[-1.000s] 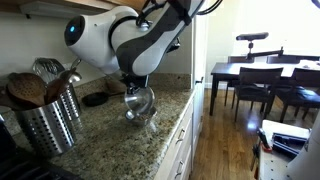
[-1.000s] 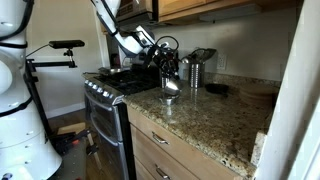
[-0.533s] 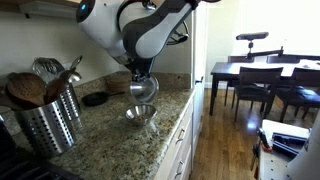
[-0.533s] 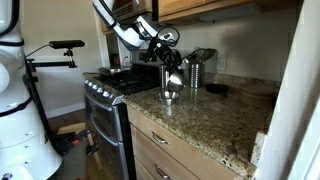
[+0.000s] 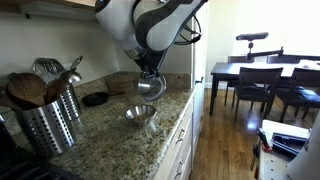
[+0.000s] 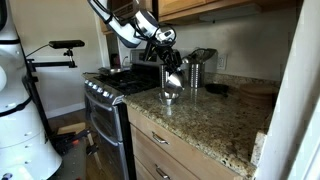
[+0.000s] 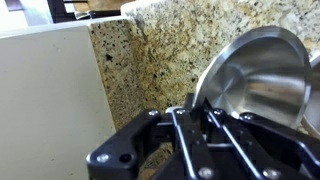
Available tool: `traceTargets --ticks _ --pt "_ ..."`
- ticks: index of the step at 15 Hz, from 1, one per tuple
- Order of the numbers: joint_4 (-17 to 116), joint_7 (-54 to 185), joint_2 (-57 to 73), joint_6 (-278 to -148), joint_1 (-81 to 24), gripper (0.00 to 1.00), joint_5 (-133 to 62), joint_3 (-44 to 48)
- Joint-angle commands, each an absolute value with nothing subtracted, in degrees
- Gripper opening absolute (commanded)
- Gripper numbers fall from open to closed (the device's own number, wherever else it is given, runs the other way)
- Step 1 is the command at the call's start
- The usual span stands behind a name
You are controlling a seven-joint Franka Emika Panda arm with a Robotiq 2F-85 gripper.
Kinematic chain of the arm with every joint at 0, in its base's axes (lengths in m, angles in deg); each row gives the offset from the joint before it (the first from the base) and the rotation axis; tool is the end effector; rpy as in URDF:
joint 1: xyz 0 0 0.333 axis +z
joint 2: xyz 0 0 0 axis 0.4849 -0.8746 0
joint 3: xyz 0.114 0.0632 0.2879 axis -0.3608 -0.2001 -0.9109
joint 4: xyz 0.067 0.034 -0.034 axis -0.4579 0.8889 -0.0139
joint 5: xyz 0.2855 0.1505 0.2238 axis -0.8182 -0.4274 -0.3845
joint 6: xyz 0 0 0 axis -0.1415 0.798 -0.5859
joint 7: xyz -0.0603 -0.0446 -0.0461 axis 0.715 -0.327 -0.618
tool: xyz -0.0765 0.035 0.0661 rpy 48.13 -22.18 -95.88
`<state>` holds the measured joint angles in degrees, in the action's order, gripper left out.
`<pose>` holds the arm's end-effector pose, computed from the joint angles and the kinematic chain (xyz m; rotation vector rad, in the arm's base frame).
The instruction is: Pour the contents in the right silver bowl into the other
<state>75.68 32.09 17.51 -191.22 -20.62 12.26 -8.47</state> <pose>0.5507 0.0946 0.3761 2.3708 0.0582 0.2042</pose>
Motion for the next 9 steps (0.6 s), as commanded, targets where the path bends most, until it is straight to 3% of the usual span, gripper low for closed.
traceTargets --ticks 1,9 --pt "81.59 30.09 22.39 -195.71 -22.13 0.07 9.99 -7.26" --pt "87.03 28.26 26.06 -200.74 -24.51 0.07 8.04 -4.87"
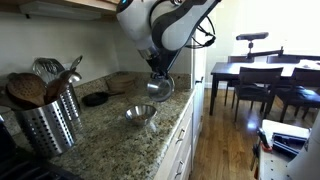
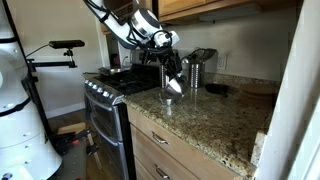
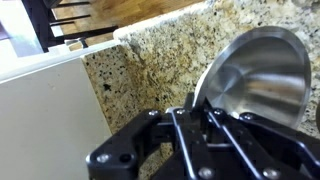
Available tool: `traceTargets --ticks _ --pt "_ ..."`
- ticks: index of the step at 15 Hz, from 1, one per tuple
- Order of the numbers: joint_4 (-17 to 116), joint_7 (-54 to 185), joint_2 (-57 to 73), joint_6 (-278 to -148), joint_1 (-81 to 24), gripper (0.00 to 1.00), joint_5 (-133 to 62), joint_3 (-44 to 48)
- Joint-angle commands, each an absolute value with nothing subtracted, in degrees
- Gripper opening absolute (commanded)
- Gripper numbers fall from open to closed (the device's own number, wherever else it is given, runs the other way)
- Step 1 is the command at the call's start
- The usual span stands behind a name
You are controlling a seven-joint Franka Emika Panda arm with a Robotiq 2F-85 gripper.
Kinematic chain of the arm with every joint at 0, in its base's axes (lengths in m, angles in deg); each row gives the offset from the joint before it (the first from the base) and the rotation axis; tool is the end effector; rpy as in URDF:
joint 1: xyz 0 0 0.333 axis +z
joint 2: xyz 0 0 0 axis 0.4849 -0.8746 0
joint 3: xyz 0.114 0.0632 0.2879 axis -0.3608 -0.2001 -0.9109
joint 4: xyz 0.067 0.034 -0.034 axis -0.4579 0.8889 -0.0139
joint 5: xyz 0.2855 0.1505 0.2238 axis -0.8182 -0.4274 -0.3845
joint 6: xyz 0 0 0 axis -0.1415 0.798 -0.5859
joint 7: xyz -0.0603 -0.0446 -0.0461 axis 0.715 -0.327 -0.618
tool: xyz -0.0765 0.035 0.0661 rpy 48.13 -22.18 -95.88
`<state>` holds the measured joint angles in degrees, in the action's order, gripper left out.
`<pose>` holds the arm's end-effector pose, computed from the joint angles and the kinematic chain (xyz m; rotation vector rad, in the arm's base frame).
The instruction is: Pour the contents in the right silver bowl into the other
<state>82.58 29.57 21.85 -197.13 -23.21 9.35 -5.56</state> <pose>0.5287 0.0495 0.3665 2.4481 -0.0818 0.2052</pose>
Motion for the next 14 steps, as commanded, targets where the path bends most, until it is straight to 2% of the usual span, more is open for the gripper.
traceTargets --ticks 1,14 --pt "87.68 28.22 26.57 -201.62 -24.81 0.07 7.75 -4.57" --pt "92.42 28.51 29.65 -209.5 -28.37 0.07 5.13 -1.85"
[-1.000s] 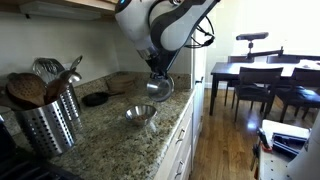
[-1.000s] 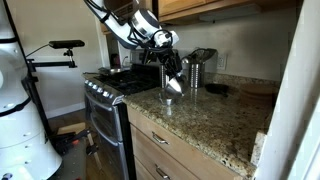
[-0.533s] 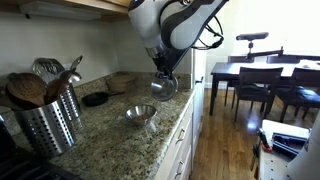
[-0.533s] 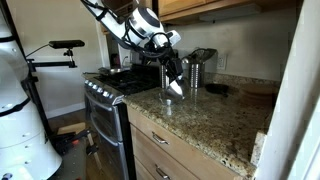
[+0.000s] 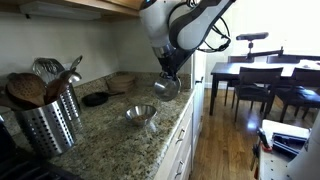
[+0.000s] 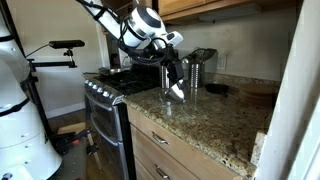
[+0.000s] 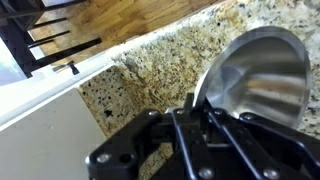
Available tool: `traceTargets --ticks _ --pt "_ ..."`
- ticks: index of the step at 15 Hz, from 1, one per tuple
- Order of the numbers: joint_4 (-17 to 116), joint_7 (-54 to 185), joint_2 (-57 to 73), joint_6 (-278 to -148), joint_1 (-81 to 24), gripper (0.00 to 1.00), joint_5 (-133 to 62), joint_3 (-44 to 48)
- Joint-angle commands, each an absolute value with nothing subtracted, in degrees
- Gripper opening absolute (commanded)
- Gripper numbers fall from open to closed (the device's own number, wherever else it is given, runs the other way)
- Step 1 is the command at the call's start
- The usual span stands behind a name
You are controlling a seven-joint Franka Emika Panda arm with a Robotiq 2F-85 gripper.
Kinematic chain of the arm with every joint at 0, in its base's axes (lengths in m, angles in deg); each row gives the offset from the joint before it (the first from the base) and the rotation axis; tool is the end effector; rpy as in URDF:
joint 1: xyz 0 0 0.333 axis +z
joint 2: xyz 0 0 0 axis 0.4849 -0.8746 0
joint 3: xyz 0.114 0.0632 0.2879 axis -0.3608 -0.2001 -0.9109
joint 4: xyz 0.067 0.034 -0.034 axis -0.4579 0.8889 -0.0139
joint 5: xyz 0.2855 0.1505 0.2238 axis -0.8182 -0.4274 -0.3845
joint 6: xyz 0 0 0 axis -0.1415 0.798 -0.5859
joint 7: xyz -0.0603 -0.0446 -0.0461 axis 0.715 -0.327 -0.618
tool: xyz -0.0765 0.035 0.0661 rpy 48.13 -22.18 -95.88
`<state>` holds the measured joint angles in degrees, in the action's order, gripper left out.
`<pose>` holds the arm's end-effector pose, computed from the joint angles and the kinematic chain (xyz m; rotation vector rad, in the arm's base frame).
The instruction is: Pour the contents in the right silver bowl into the other
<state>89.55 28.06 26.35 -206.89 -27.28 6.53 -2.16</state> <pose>0.5072 -0.0026 0.3611 2.5527 -0.2412 0.2645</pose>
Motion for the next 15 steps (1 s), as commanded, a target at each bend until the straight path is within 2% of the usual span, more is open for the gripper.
traceTargets --ticks 1,15 --pt "92.48 28.88 29.93 -209.67 -28.55 0.07 4.85 -1.8" --pt "93.43 54.01 31.18 -217.54 -30.87 0.07 -13.68 0.18"
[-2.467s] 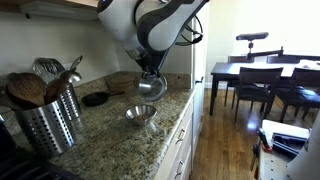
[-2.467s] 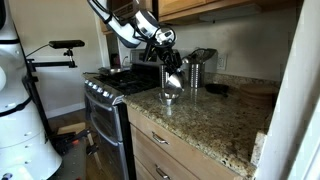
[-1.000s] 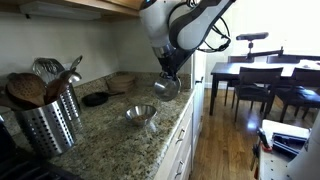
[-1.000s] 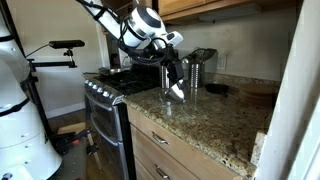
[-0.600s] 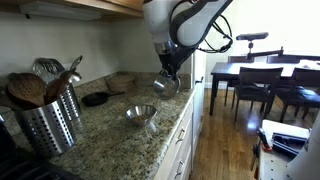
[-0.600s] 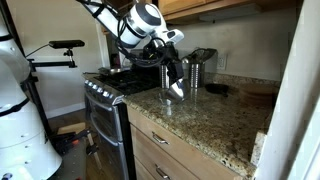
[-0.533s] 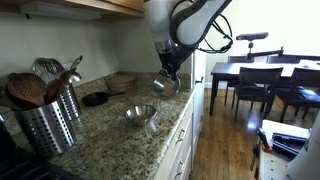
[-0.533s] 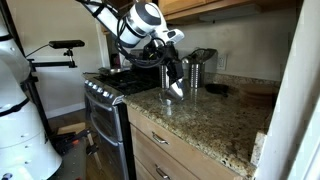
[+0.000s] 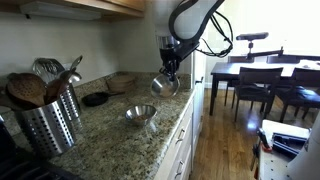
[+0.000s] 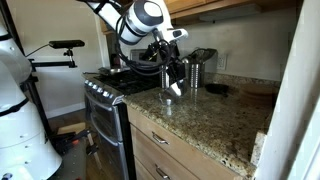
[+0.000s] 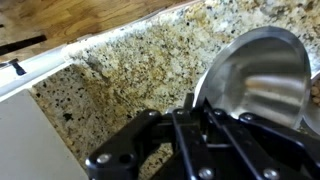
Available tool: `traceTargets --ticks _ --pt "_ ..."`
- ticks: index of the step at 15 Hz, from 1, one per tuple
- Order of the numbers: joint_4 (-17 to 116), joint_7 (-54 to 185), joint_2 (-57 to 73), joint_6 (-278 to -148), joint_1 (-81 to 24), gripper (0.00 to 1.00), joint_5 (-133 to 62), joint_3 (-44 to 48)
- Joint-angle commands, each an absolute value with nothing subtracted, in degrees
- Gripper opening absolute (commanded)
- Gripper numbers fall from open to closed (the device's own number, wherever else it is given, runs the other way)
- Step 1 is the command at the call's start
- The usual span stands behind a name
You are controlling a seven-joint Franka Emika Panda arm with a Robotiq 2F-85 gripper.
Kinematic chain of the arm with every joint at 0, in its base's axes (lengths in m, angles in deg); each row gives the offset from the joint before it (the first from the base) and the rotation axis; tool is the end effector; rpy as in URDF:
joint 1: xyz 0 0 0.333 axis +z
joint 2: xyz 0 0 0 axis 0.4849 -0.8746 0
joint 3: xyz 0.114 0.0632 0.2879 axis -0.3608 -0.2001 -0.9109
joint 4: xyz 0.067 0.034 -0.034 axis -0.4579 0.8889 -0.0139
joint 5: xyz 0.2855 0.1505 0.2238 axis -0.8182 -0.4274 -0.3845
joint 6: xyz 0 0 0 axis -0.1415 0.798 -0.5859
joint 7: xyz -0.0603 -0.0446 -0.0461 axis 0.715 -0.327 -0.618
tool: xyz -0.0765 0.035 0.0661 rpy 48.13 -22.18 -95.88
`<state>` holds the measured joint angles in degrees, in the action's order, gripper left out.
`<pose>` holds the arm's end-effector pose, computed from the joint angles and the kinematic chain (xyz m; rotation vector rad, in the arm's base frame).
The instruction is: Pour the contents in the right silver bowl into the other
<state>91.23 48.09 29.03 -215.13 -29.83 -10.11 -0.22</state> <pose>0.5062 -0.0265 0.3797 2.7971 -0.1271 0.2664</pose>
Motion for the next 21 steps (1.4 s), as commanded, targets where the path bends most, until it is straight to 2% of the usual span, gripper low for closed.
traceTargets --ticks 1,21 --pt "93.37 56.04 31.03 -217.85 -30.97 0.07 -15.15 0.4" --pt "88.31 90.15 26.16 -218.35 -32.92 0.07 -36.01 5.3"
